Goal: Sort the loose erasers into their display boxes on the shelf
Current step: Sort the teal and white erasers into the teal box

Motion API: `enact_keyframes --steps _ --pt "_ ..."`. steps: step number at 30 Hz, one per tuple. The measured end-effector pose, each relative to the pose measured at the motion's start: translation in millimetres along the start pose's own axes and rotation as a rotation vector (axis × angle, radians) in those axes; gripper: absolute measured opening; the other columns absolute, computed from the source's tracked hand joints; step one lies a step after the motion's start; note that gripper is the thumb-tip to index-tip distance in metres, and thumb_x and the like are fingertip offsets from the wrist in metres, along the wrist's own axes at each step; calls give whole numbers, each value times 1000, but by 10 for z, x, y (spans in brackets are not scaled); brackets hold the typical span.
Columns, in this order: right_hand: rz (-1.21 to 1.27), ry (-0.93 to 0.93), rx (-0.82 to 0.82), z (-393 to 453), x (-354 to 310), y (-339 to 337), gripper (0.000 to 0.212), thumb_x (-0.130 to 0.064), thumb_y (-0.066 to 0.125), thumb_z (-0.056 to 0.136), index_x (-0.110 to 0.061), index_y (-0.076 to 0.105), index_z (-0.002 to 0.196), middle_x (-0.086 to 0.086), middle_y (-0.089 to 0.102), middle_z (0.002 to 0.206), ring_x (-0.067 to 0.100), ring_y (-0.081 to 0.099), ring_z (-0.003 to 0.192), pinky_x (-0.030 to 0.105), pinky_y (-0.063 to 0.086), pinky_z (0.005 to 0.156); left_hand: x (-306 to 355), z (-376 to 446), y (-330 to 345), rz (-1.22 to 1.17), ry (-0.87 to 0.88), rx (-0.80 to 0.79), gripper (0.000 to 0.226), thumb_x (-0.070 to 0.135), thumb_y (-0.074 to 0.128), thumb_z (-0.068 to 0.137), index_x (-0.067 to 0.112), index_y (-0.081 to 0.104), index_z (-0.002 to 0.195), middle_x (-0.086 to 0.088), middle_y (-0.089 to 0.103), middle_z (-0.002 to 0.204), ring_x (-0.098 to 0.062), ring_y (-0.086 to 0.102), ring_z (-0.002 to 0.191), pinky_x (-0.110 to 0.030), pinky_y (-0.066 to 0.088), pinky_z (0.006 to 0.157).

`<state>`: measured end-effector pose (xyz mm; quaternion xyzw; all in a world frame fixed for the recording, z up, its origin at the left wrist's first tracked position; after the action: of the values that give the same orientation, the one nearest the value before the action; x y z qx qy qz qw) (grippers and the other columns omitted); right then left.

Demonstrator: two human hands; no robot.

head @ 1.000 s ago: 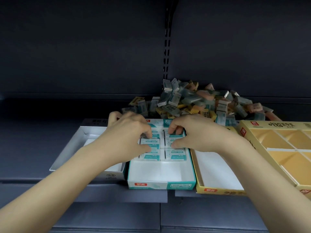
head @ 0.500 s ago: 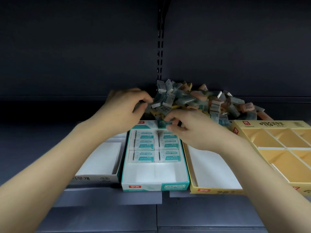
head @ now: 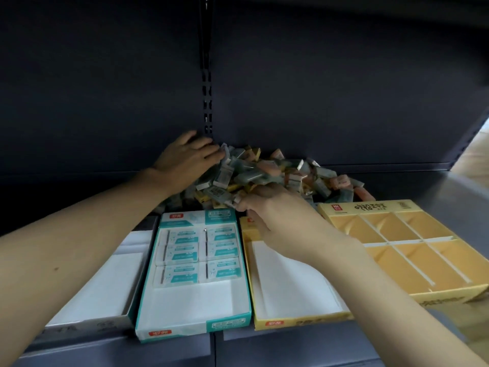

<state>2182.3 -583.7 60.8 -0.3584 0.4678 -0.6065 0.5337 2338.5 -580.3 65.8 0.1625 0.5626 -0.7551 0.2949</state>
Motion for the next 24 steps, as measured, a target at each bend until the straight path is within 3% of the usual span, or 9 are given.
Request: enact_keyframes --steps 2,4,7,10,15,18,24 --pt "-14 -16 21 19 22 -10 31 -11 51 89 -24 62 114 1 59 118 26 47 115 36 38 89 20 12 35 -25 -7 8 58 1 53 84 10 39 140 -7 42 144 -23 37 134 -41 18 111" --pt "-34 -51 48 62 31 -25 29 -5 56 83 -21 65 106 3 63 112 28 50 113 39 43 89 14 16 16 -59 7 106 54 -7 71 63 6 63 115 -12 64 118 -26 61 109 -39 32 99" --pt "-54 -89 124 169 61 -92 27 -3 59 78 -16 67 100 6 66 109 33 56 109 44 51 83 -43 24 -4 -90 -30 123 41 -6 78 53 9 71 90 -9 72 93 -24 68 83 -36 28 79" --pt "-106 -143 124 351 53 -125 33 -10 60 83 -14 62 116 6 60 124 31 50 119 45 45 94 -120 1 -123 -134 -89 169 28 -2 75 60 9 69 86 -7 71 78 -25 65 74 -35 27 74" --pt "-235 -177 -63 708 76 -35 53 -9 54 89 -24 42 138 -6 38 145 16 28 135 31 22 108 -324 -212 -291 -156 -188 324 15 5 64 75 9 69 89 -6 71 80 -25 65 76 -34 27 75" --pt "-256 -177 -111 850 47 17 56 -2 48 90 -28 41 139 -8 36 147 14 26 136 32 21 111 -386 -380 -334 -166 -210 368 24 14 50 81 10 69 94 -6 72 83 -25 66 79 -35 29 74" --pt "-336 -227 -180 976 -24 165 54 -7 51 89 -30 45 137 -7 43 142 15 29 135 35 22 112 -493 -771 -304 -174 -284 427 23 17 50 86 10 68 97 -5 72 83 -25 65 78 -35 29 73"
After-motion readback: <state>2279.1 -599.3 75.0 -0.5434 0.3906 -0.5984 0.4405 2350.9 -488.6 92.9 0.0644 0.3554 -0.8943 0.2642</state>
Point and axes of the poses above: each hand's wrist, its own z-axis towards the middle knuckle, its own y-axis out of the palm, x = y × z, the point moved 8 cm from there along z, towards the middle knuckle
